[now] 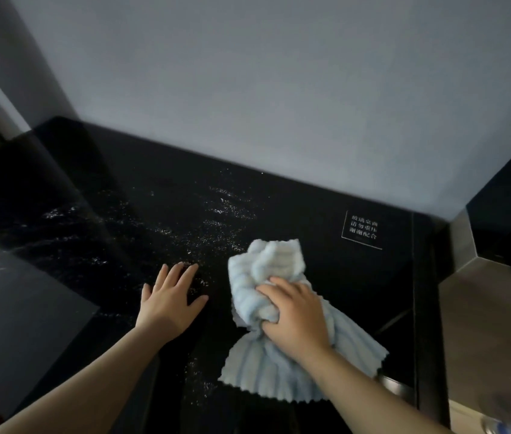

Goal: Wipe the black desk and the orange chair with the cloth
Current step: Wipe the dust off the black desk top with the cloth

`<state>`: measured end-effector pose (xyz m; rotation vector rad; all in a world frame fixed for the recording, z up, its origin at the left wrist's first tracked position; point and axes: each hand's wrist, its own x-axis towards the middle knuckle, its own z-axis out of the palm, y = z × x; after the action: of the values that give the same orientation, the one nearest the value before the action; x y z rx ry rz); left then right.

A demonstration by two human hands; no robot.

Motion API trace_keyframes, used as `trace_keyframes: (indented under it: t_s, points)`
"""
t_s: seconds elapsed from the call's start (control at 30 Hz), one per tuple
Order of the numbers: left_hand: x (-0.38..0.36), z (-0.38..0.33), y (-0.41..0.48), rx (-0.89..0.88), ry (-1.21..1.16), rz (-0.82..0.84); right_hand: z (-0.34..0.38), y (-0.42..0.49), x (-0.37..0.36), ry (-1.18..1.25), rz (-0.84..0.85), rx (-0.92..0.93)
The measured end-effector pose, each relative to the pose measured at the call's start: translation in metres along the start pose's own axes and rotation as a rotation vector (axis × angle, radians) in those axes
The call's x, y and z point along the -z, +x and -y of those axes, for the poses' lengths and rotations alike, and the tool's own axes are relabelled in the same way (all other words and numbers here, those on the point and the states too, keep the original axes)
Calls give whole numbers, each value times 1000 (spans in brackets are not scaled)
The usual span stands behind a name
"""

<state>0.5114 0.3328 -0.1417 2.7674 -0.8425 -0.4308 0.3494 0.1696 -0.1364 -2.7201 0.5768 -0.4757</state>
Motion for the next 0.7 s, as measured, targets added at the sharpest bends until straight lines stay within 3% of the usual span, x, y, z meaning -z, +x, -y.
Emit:
trace_keyframes:
  t_s: [0.07,0.17,0.2,0.27,0.3,0.37,0.43,0.47,0.53,0.6,0.7]
  points:
    - [3,4,3,4,1,4,-11,15,0,49,-26,-142]
    - [9,9,10,-26,14,79,-33,28,5,-215,55,-468]
    - [10,9,12,-36,30,110,-29,26,2,-248,126,-455]
    - [13,10,19,-34,51,140,-9,25,-10,-74,158,-258]
    - [15,11,23,-23,55,147,0,27,-10,57,155,-177]
    - [20,15,34,-6,83,145,-4,47,-3,252,37,-187]
    - [27,19,45,16,105,135,-31,76,12,169,-150,-326]
    - [30,21,51,35,102,139,-48,87,21,54,-150,-429]
    - [33,23,60,74,95,178,-77,101,32,-142,51,-655]
    - [31,27,66,96,94,241,-87,109,29,-173,235,-780]
    - [28,33,66,75,69,237,-63,110,10,-211,196,-575]
